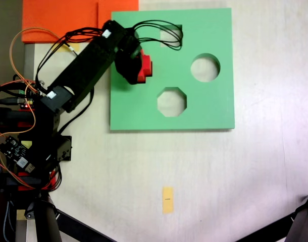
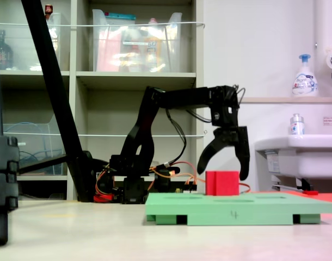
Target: Put the cross columnar block into the corresponding hole
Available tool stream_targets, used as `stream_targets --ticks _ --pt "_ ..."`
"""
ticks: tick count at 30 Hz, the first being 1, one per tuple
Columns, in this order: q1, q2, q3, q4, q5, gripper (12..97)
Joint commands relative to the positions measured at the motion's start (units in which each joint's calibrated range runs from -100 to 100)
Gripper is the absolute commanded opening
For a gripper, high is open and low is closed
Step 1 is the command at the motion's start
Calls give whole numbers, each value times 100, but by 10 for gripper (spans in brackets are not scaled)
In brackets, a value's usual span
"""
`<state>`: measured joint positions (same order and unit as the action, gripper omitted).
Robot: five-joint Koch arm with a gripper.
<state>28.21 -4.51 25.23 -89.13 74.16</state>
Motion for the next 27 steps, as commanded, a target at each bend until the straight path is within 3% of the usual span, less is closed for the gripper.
stream_targets --ticks 1,3,5,8,11,21,24,27 --pt "59 -526 238 329 -34 636" --pt "68 -931 278 329 -39 726" --pt "68 -1392 278 319 -142 742" --pt "-10 -2495 278 146 -923 744" --pt "-225 -3627 278 -47 -2520 744" --pt "-1880 -6043 -420 396 -5436 732" --pt "-2144 -6979 -2444 1889 -5587 715" --pt "-2325 -8948 -5674 5076 -6242 592"
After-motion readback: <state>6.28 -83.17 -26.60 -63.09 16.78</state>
